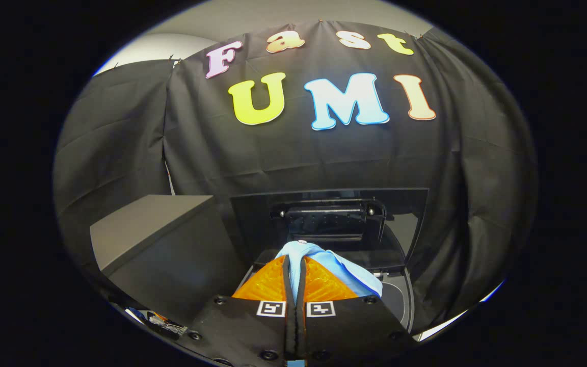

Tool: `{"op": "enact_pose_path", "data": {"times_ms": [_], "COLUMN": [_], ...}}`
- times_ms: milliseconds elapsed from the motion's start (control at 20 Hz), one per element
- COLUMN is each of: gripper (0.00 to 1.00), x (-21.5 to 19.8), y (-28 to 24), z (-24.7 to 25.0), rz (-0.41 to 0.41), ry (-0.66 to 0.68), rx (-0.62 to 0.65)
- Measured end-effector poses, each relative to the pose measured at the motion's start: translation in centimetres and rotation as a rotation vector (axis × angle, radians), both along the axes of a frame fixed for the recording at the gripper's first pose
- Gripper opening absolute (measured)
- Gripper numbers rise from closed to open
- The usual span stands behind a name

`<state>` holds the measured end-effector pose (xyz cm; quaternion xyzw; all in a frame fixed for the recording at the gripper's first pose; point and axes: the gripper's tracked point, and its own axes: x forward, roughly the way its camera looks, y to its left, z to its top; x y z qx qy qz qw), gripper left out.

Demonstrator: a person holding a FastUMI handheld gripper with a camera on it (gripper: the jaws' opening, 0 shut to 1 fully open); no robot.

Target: Put the clothes into the washing machine and then close the washing machine lid.

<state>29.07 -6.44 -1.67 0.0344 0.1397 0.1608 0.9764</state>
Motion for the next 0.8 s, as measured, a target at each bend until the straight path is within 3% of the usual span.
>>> {"op": "enact_pose_path", "data": {"times_ms": [800], "gripper": [0.01], "x": [0.5], "y": [-0.7], "z": [-9.3], "rz": [-0.002], "ry": [0.191], "rx": [-0.047]}}
